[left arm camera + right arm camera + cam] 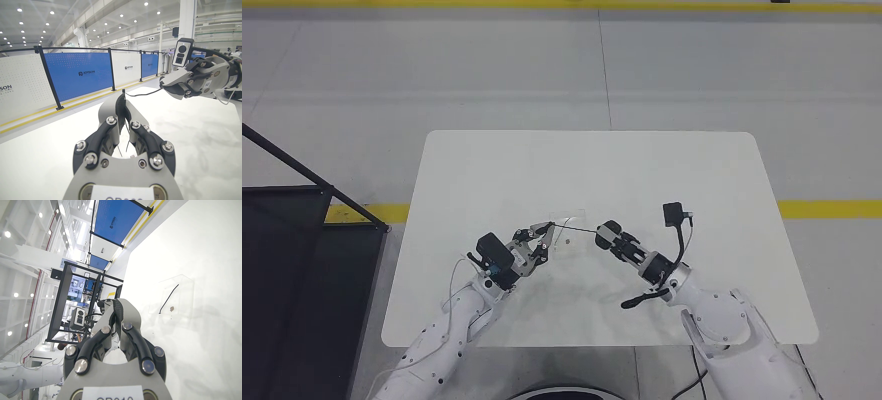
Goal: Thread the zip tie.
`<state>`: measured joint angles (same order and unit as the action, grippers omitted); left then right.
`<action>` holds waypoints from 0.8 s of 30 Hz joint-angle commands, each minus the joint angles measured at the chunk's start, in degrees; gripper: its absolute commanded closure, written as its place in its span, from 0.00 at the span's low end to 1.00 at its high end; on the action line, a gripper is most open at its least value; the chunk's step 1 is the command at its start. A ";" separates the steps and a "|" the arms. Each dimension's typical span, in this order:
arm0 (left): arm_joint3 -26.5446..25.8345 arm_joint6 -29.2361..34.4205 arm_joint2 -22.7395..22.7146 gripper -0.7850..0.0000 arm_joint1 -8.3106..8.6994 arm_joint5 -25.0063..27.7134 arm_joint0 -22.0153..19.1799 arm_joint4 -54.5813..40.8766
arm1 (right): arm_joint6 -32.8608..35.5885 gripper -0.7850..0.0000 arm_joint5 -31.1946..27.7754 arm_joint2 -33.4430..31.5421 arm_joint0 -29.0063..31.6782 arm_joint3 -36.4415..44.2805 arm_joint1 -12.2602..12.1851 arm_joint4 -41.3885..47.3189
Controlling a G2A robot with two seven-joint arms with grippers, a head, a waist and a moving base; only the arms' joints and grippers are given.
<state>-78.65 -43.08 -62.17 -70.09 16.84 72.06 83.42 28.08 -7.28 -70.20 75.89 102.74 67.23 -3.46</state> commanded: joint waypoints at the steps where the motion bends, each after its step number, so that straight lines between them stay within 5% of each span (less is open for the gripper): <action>1: 0.00 0.00 0.00 1.00 0.00 0.00 0.00 0.00 | 0.27 1.00 -0.16 -0.05 0.03 -0.07 -0.01 0.08; 24: 0.00 0.00 0.00 1.00 0.00 0.00 0.00 0.00 | 1.12 1.00 -1.41 -0.18 -0.05 -0.52 0.09 1.50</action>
<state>-78.65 -43.08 -62.17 -70.09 16.84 72.06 83.42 29.12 -8.78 -70.38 75.94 102.24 67.30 -2.11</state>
